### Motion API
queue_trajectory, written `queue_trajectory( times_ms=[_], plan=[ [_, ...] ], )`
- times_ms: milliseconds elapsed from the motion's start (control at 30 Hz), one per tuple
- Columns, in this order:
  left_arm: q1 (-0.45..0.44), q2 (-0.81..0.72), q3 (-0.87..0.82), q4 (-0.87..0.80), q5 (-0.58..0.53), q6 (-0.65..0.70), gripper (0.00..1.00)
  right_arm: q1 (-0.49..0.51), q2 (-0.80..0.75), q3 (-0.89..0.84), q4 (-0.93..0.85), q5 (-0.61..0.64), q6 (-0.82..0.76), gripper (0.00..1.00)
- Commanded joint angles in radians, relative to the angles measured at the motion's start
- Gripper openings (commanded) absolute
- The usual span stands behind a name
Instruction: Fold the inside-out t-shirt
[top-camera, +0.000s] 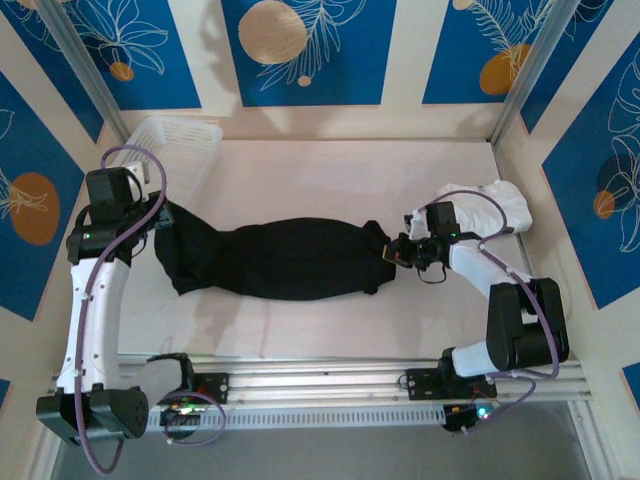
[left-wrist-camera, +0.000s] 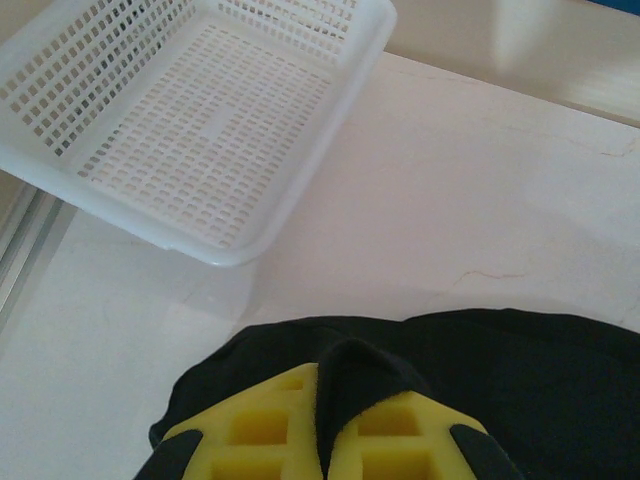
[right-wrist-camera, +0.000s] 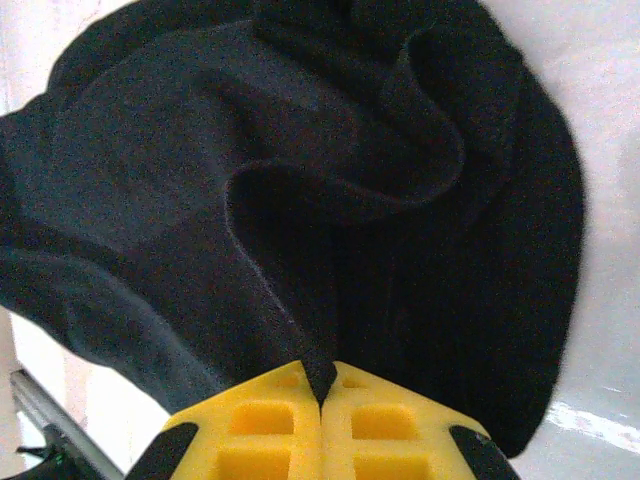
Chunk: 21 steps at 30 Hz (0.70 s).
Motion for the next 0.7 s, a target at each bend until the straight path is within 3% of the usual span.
queue_trajectory(
  times_ms=[0, 300, 500, 667],
  plan=[
    [0.010, -0.001, 0.002, 0.025, 0.032, -0.017, 0.00, 0.004, -0.068, 0.053, -0.049, 0.103, -0.022, 0.03],
    [0.011, -0.037, 0.180, 0.017, 0.133, -0.120, 0.00, -0.008, -0.344, 0.326, -0.229, 0.309, -0.103, 0.02],
    [0.010, -0.115, 0.526, -0.049, 0.009, -0.130, 0.00, -0.046, -0.530, 0.608, -0.386, 0.409, -0.160, 0.03],
    [0.011, -0.070, 0.886, -0.164, -0.084, -0.089, 0.00, -0.053, -0.626, 0.831, -0.444, 0.472, -0.203, 0.04]
  ],
)
